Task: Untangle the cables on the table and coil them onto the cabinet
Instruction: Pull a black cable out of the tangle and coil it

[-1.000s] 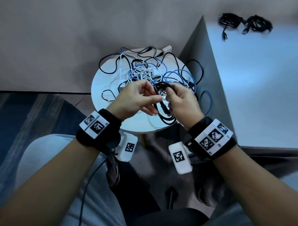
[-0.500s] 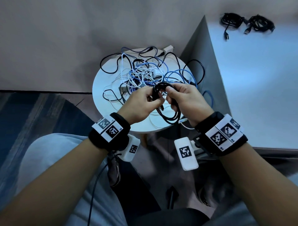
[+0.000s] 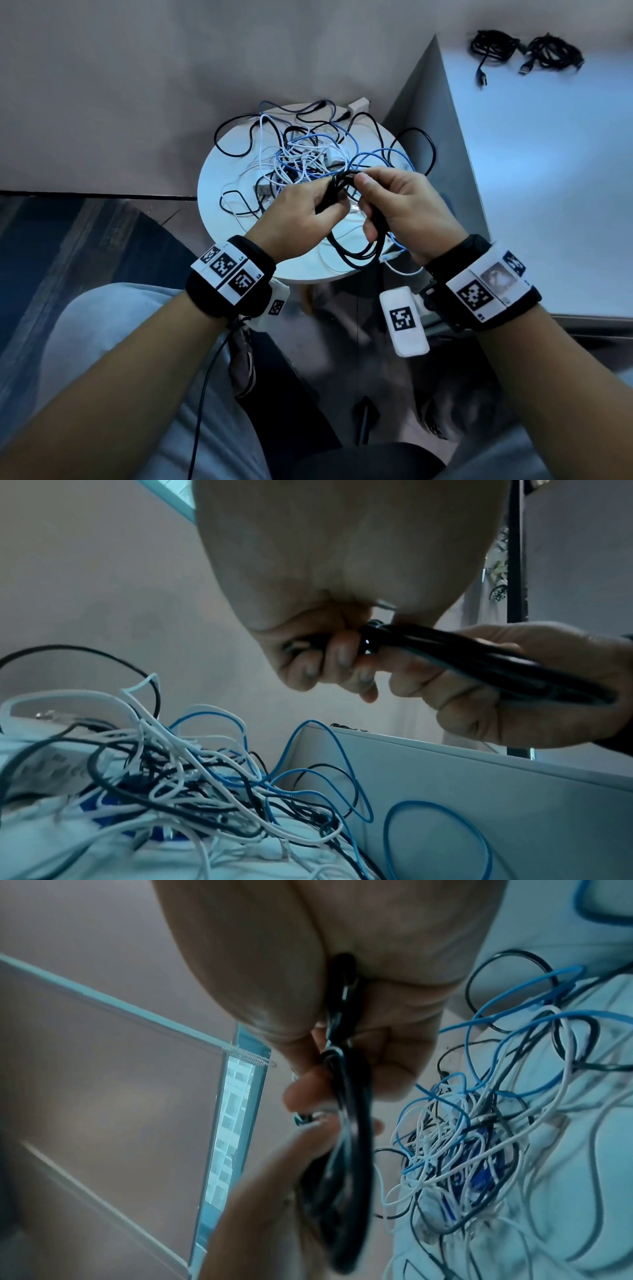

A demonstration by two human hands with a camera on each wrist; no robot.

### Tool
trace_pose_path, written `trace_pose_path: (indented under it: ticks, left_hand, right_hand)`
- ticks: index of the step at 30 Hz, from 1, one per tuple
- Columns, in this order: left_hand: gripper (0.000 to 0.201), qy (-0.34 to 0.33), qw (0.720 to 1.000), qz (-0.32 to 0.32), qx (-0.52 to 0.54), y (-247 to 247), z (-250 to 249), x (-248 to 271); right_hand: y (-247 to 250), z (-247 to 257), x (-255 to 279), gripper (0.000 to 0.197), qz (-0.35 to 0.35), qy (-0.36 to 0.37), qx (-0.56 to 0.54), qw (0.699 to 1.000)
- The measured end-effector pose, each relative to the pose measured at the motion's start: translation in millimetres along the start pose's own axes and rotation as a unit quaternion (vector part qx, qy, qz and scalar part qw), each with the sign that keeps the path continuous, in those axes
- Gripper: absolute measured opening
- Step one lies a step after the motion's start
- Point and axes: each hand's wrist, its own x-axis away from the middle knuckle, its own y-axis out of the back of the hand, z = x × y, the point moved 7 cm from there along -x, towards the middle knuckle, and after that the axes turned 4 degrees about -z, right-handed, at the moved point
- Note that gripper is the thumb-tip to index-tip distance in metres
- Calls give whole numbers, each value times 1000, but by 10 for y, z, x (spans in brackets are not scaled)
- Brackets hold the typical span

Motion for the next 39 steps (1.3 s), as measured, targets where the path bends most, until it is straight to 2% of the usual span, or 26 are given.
trace_pose_path:
  ticks: [3,5,8,10,13,15,18,20,22,24,26,28,31,33,35,37,39]
  left_hand:
    - [11,-40,999,7,-33,29,-85,39]
    - [22,-51,996,20,-64,40,-126,59]
    - [29,-70,992,46,-91,66,-213,96]
    - [29,-88,991,50,-85,87,-251,92]
    - [38,-77,993,44,-77,61,-220,38]
    - [37,-55,996,49,-51,16,-158,22]
    - [27,-52,999,15,-2,31,-127,42]
    - [27,-43,998,-30,16,116,-101,39]
    - [31,-25,996,-72,37,237,-53,6]
    - [28,-23,993,-97,55,330,-44,-20]
    - [23,-31,992,-100,74,358,-68,-20]
    - [22,-30,989,-89,117,344,-94,-14]
    - [24,-17,980,-57,191,290,-115,-13]
    - [24,-12,976,-45,215,252,-141,-3]
    - [23,-25,979,-65,191,256,-176,17]
    - [20,-45,984,-95,142,279,-206,35]
    - [18,-54,986,-113,106,303,-219,48]
  right_hand:
    - [-77,74,60,14,17,31,48,998]
    - [-107,100,85,16,27,34,64,997]
    - [0,150,69,8,13,31,41,999]
    - [128,148,29,12,-13,19,8,1000]
    - [189,74,0,18,-22,-15,-19,999]
    - [136,6,-1,18,-14,-38,-31,999]
    - [57,-25,26,17,-15,-61,-88,994]
    - [10,38,39,26,2,-66,-113,991]
    - [-30,127,38,39,43,-47,-135,989]
    - [-44,218,49,43,84,-14,-157,984]
    - [-44,247,55,44,106,20,-121,987]
    - [-17,242,46,43,89,51,-30,994]
    - [73,260,34,35,11,116,134,984]
    - [125,235,28,28,-43,131,183,973]
    - [113,174,11,22,-61,112,135,983]
    - [24,117,29,20,-33,56,6,998]
    - [-66,37,44,18,-7,-12,-119,993]
